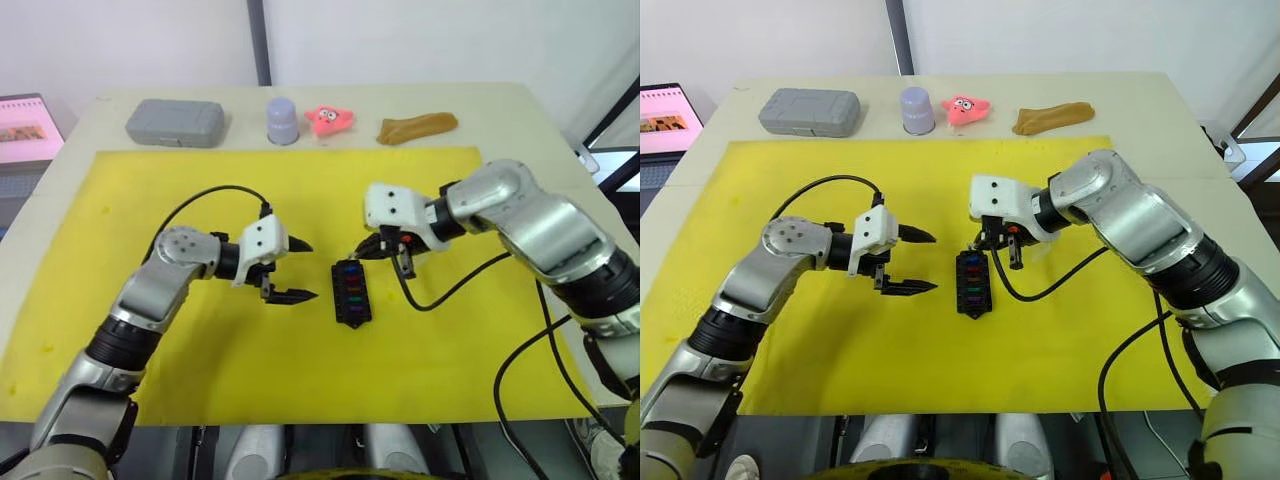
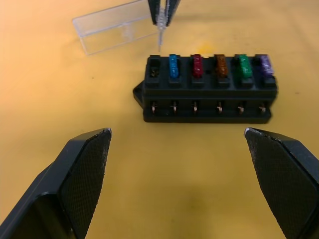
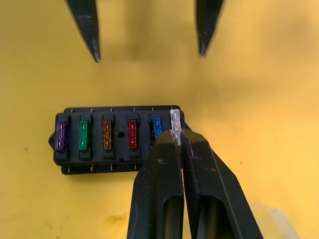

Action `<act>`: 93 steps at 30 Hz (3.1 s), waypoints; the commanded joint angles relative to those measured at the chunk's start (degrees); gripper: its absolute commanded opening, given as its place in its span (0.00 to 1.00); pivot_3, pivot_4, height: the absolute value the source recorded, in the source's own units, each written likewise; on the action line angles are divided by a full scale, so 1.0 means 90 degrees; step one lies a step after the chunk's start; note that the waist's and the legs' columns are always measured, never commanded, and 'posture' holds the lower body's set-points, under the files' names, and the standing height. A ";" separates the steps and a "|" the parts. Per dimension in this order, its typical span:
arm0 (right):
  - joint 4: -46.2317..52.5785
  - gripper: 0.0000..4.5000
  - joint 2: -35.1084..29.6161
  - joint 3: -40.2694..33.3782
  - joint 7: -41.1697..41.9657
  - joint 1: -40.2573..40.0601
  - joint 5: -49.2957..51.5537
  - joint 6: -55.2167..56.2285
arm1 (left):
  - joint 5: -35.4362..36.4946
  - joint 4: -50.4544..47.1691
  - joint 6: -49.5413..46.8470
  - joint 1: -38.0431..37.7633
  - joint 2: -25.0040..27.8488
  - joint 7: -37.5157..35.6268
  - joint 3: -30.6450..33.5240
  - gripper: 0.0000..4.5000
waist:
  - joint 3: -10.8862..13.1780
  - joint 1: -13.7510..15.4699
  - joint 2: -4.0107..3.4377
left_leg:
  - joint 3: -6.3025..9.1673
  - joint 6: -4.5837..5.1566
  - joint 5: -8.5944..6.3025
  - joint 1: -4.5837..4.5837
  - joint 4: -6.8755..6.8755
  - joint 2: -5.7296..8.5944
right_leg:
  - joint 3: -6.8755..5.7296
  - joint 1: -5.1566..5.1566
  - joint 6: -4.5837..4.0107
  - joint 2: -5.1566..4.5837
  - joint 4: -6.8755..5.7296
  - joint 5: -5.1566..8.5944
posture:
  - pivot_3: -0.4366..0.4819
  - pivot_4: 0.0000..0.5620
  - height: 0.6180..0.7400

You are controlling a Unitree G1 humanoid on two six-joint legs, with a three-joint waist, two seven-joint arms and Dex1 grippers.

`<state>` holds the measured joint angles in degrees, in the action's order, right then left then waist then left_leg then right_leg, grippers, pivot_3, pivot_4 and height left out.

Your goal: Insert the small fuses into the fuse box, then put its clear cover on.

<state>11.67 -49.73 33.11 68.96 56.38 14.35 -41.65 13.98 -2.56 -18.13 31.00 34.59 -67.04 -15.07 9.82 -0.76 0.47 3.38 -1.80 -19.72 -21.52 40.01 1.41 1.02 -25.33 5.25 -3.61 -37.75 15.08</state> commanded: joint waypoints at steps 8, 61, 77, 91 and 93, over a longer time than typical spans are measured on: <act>-0.0355 0.00 0.0475 -0.0043 0.0485 0.0347 -0.0686 0.0037 | -0.0172 -0.0058 0.0216 0.0015 -0.0182 0.0078 -0.0014 0.99 | 0.0000 0.0004 0.0000 | 0.0001 -0.0001 0.0000 0.0000 0.0000 0.0001 | 0.0000 0.0000 0.0000 -0.0003 0.0000 0.0000 | 0.48 0.27 1.00; -0.0642 0.00 0.0887 -0.0122 0.0583 -0.0224 -0.1356 0.0041 | -0.0223 -0.0172 0.0263 -0.0006 -0.0230 -0.0022 -0.0002 0.99 | -0.0001 -0.0002 -0.0001 | 0.0001 -0.0002 0.0001 0.0002 0.0001 0.0001 | 0.0000 0.0000 0.0000 -0.0002 -0.0004 0.0000 | 0.48 0.27 1.00; -0.0656 0.00 0.0925 -0.0200 0.0938 0.0105 -0.1117 -0.0379 | -0.0232 -0.0198 0.0307 -0.0022 -0.0243 -0.0042 -0.0033 0.99 | -0.0001 -0.0002 -0.0001 | 0.0001 -0.0002 0.0001 0.0002 0.0001 0.0001 | 0.0000 0.0000 0.0000 -0.0002 -0.0005 0.0000 | 0.48 0.27 1.00; -0.1004 0.00 0.1093 -0.0056 0.1073 0.0305 -0.1316 -0.0240 | -0.0241 -0.0237 0.0324 -0.0095 -0.0265 0.0017 -0.0017 0.99 | -0.0001 -0.0005 -0.0001 | 0.0001 -0.0002 0.0001 0.0002 0.0001 0.0002 | 0.0000 -0.0002 0.0000 -0.0002 -0.0006 0.0000 | 0.48 0.27 1.00; -0.1038 0.00 0.1101 -0.0055 0.1070 0.0294 -0.1349 -0.0180 | -0.0237 -0.0254 0.0317 -0.0106 -0.0262 0.0024 -0.0012 0.99 | -0.0001 -0.0005 -0.0001 | 0.0001 -0.0002 0.0001 0.0002 0.0001 0.0002 | 0.0000 -0.0001 0.0000 -0.0002 -0.0006 0.0000 | 0.48 0.27 1.00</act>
<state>1.98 -39.90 32.96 78.61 57.84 2.86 -44.26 11.79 -2.65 -15.89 30.00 32.24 -67.01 -15.14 9.81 -0.81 0.46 3.39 -1.82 -19.71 -21.51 40.02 1.42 1.01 -25.35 5.25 -3.63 -37.80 15.08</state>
